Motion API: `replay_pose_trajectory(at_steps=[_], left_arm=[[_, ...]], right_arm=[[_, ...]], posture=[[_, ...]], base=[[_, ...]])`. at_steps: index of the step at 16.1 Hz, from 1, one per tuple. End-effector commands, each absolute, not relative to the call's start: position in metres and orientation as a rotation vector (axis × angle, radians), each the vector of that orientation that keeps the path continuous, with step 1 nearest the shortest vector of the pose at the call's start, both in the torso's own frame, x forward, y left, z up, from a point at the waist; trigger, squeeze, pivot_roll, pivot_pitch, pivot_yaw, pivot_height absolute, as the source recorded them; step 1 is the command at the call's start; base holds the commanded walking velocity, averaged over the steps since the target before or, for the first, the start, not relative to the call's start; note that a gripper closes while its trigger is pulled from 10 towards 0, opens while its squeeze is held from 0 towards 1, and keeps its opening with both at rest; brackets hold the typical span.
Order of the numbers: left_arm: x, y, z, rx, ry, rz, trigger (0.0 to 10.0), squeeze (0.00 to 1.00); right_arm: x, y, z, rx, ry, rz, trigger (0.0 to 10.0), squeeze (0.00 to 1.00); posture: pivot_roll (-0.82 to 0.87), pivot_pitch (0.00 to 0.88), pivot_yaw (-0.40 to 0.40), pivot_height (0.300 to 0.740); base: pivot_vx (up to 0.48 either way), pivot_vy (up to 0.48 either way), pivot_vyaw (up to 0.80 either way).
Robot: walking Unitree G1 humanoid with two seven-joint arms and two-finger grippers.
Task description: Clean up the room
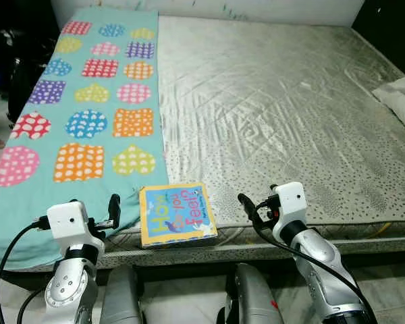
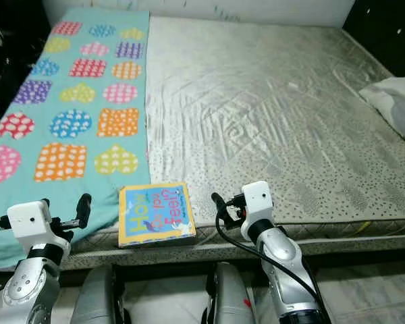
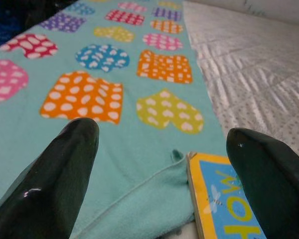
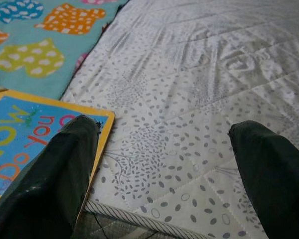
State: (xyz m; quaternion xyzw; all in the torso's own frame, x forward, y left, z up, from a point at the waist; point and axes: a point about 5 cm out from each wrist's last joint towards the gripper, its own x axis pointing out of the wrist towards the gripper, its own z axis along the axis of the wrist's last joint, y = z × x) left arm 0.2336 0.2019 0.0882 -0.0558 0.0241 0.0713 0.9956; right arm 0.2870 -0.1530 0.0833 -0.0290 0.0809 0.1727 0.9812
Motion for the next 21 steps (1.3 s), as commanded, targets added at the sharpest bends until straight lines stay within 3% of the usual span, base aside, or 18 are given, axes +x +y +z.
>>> replay_pose_trajectory(at_steps=[1, 5, 15, 19, 21], left_arm=[[0.234, 0.201, 0.086, -0.124, 0.069, 0.142, 10.0, 0.0], [0.239, 0.209, 0.075, -0.261, 0.14, 0.182, 10.0, 0.0], [0.251, 0.198, 0.064, -0.46, 0.299, 0.022, 10.0, 0.0], [0.251, 0.203, 0.056, -0.668, 0.377, -0.019, 10.0, 0.0], [0.249, 0.205, 0.054, -0.678, 0.391, -0.025, 10.0, 0.0]], right_arm=[[0.287, -0.157, 0.083, -0.058, 0.173, 0.34, 10.0, 0.0], [0.287, -0.159, 0.084, -0.064, 0.173, 0.333, 10.0, 0.0], [0.286, -0.161, 0.084, -0.077, 0.183, 0.341, 10.0, 0.0], [0.286, -0.161, 0.084, -0.078, 0.19, 0.343, 10.0, 0.0], [0.286, -0.162, 0.084, -0.078, 0.195, 0.341, 10.0, 0.0]], posture=[[-0.11, 0.127, -0.085, 0.559], [-0.12, 0.135, -0.102, 0.549], [-0.14, 0.147, -0.106, 0.541], [-0.14, 0.151, -0.114, 0.541], [-0.14, 0.152, -0.114, 0.541]], base=[[0.0, 0.0, 0.0], [0.0, 0.0, 0.0], [0.0, 0.0, 0.0], [0.0, 0.0, 0.0], [0.0, 0.0, 0.0]])
